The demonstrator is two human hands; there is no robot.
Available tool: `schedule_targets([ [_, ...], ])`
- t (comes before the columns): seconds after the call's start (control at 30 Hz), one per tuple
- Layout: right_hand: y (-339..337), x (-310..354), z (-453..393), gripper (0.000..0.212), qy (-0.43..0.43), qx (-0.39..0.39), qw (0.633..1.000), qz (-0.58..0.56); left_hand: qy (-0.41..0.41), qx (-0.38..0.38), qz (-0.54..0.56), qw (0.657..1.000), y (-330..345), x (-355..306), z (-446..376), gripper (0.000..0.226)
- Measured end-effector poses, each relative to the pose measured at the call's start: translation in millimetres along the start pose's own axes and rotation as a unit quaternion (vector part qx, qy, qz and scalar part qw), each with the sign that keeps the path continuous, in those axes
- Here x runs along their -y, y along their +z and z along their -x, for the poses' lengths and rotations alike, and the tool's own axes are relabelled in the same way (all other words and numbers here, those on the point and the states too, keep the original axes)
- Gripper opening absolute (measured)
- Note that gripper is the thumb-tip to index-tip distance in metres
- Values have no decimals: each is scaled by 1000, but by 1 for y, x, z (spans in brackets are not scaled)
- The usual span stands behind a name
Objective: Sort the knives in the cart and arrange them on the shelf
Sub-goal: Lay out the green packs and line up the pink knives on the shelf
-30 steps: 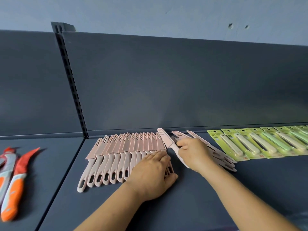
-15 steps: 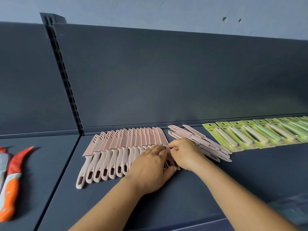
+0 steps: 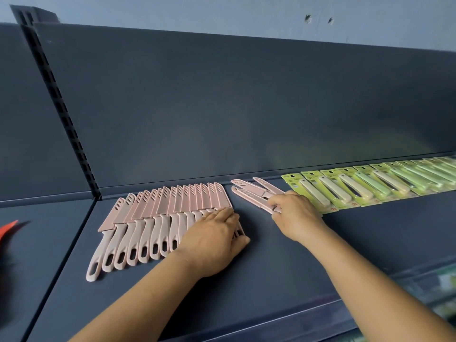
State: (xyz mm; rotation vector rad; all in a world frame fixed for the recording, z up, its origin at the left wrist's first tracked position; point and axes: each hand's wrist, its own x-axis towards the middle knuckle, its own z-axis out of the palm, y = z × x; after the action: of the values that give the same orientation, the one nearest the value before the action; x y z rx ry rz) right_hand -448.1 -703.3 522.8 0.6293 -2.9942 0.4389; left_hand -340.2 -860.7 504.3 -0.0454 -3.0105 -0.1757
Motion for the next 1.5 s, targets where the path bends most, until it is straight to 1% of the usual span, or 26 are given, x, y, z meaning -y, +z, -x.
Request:
schedule_targets([
  [0.17,-3,-2,1,24,14,15,999,-42,-10,-3,16,1000,2,0,1,61],
  [0.27,-4,3,4,24,-4,26,999,-47,-14,-5,20,1000,2,-1,2,61],
  [0.4,-3,13,6,19,-22,15,999,-20,-20,-6,26,999,3,-1,2,61],
  [0.5,-3,20,7,6,-26,-7,999,24,-25,-6,30,999,4,-1,3,61],
  [0.57,-4,23,5,9,-25,-16,999,23,-26,-8,29,999,4,-1,3,61],
  [0.67,-4,27,1,19,-5,-7,999,-35,-26,-7,28,999,5,0,2,61],
  [0.73,-3,31,-1,28,19,13,994,-103,-28,-3,30,999,5,0,2,62],
  [0.83,3,38,-1,32,65,53,965,-248,-30,-1,31,999,5,0,2,63],
  [0.9,9,41,-3,28,87,60,944,-314,-30,-3,31,999,4,0,3,62],
  [0.97,12,44,-5,15,106,57,929,-351,-31,-3,32,999,3,-1,3,62],
  [1.03,11,46,-7,14,118,57,917,-377,-29,-6,34,999,3,0,3,61],
  [1.17,9,47,-8,18,116,82,917,-372,-21,-7,37,999,2,-1,3,61],
  [1.27,14,51,-9,13,99,71,929,-350,-21,-2,41,999,0,0,4,60],
  [1.3,16,51,-9,15,94,67,932,-343,-20,-5,45,999,-1,0,5,60],
  [1.4,18,50,-11,32,72,68,943,-316,-8,-20,55,998,-6,0,5,59],
  [1.5,20,49,-11,33,56,63,954,-287,-3,-5,58,998,-8,-2,-1,59],
])
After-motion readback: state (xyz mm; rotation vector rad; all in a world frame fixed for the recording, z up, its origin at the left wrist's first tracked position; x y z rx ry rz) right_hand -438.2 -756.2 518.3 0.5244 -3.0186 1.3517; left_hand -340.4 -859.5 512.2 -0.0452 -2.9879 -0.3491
